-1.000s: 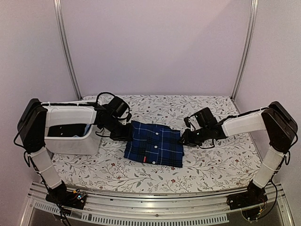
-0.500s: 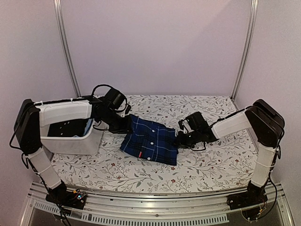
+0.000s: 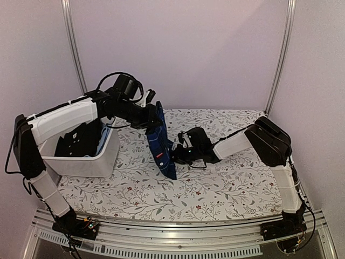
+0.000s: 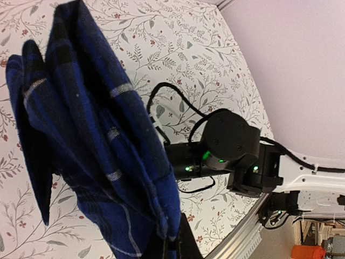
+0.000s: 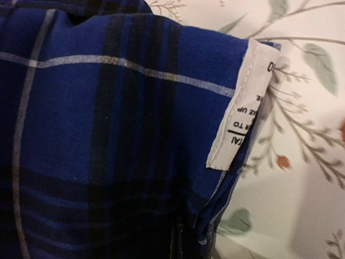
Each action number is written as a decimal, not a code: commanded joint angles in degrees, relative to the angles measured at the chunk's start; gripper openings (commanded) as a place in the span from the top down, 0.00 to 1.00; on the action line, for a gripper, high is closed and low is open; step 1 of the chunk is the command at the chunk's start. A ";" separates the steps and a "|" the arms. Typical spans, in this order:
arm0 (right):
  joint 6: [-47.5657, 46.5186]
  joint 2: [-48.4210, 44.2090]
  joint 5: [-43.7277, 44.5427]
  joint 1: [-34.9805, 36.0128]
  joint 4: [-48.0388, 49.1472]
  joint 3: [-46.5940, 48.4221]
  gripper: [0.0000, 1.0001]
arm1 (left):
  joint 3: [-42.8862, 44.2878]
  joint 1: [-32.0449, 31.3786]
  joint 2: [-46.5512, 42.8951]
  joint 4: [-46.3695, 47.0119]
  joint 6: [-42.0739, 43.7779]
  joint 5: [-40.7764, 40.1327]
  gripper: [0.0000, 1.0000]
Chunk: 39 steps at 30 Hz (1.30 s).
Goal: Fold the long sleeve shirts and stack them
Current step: Turn over the square folded shirt at the center of the board.
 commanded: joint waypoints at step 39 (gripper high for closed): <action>11.84 -2.38 -0.87 3.60 7.26 -7.80 0.99 | 8.15 3.42 7.89 3.82 2.98 7.33 1.00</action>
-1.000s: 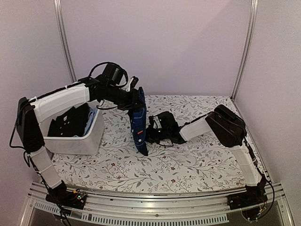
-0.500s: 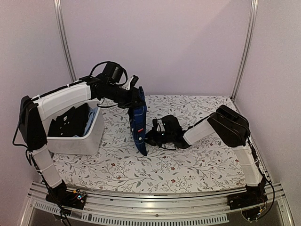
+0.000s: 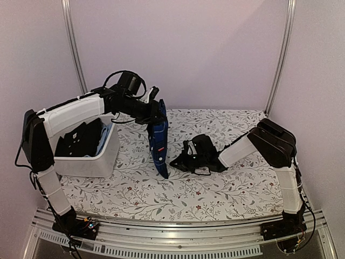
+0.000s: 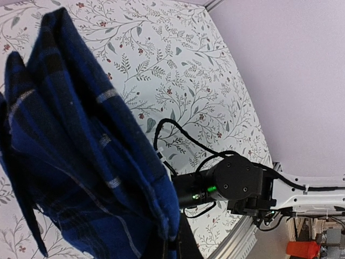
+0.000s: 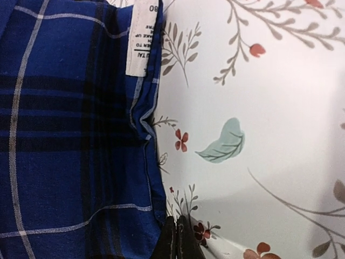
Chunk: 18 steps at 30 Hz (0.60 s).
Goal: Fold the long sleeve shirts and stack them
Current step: Turn over the square folded shirt at the center of the board.
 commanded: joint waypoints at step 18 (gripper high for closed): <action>-1.49 -4.43 0.29 3.35 -4.36 -2.79 0.99 | 5.61 -0.46 5.75 4.02 -0.12 2.87 1.00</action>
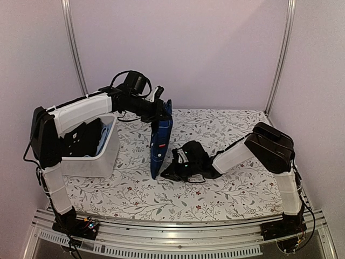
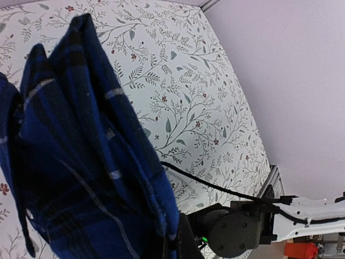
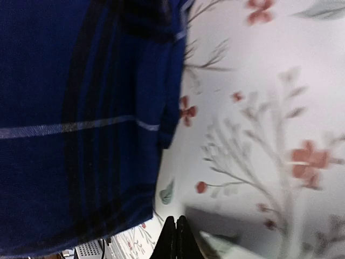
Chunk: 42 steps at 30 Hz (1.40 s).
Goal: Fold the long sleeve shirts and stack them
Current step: Turn over the square folded shirt at the center of the board, then adjust the square-folded shirt at the center of the board.
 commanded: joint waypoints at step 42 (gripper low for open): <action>-31.21 -35.96 12.05 -26.64 -35.04 -18.33 0.34 | -16.00 -5.36 0.39 12.01 -7.81 -14.85 0.43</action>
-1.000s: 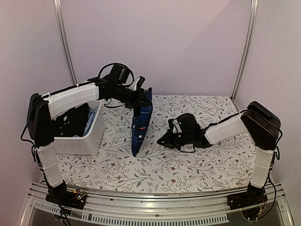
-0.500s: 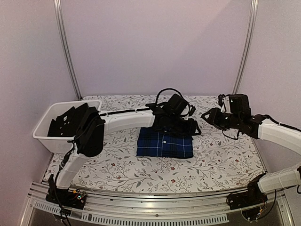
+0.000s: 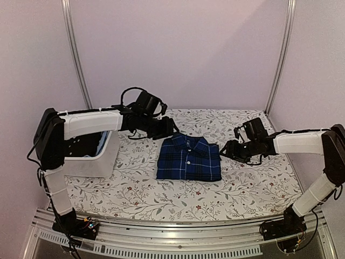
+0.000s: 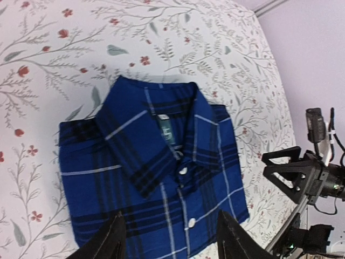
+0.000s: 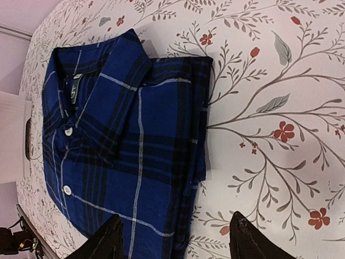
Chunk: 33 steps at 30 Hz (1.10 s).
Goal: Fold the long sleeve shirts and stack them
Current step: Adjust the square-folded shirt at the center of the board.
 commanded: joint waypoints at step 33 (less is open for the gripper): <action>-4.47 26.40 12.59 8.28 -8.73 20.02 0.67 | -10.06 4.25 10.30 3.39 -1.90 4.57 0.56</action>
